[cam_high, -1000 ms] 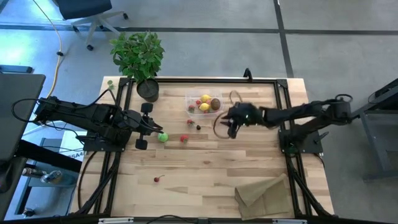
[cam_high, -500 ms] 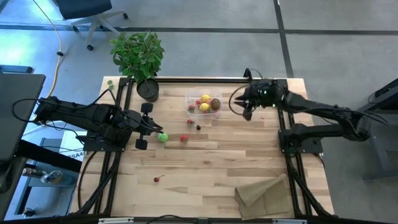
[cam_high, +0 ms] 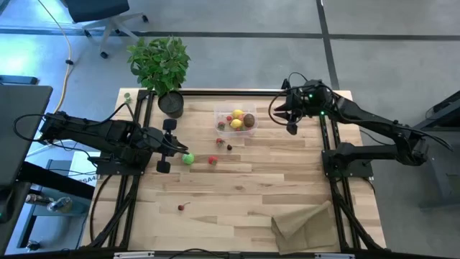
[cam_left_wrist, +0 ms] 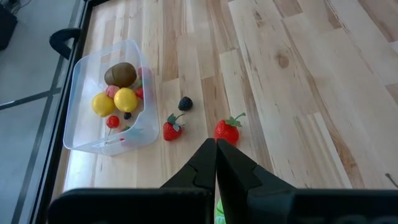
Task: Pick and placing Produce into tupperware
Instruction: Put the cabbage into the transparent bin
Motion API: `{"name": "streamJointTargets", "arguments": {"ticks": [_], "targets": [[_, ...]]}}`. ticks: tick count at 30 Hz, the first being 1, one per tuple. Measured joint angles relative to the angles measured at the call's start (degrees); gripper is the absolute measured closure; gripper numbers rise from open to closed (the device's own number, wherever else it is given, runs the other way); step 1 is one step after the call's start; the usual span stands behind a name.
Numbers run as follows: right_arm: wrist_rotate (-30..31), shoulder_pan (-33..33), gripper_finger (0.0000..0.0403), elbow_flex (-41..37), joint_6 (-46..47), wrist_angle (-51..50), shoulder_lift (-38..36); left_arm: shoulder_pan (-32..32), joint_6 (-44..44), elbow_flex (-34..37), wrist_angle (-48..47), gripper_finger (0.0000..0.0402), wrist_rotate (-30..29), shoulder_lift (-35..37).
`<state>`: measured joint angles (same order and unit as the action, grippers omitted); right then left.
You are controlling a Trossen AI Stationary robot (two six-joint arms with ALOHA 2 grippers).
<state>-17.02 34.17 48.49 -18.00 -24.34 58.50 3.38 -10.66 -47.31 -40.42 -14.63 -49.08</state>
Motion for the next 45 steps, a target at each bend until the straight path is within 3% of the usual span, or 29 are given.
{"name": "streamJointTargets", "arguments": {"ticks": [15, 32, 39, 45], "targets": [[5.32, -0.07, 0.0327, -0.17, -0.26, -2.01, 0.02, 0.02, -0.01, 0.00, 0.02, 0.0399, 0.00, 0.01], [5.40, -0.07, 0.0327, -0.22, -0.06, -1.99, 0.02, 0.01, 0.59, 0.00, 0.87, 0.0399, 0.00, 0.00], [5.38, -0.07, 0.0327, -0.24, -0.06, -1.99, 0.03, 0.02, 27.85, 0.00, 12.25, 0.0399, 4.13, 0.00], [5.35, -0.07, 0.0327, -0.24, -0.06, -1.99, 0.04, 0.02, 29.06, 0.00, 18.86, 0.0399, 2.33, 0.02]]}}
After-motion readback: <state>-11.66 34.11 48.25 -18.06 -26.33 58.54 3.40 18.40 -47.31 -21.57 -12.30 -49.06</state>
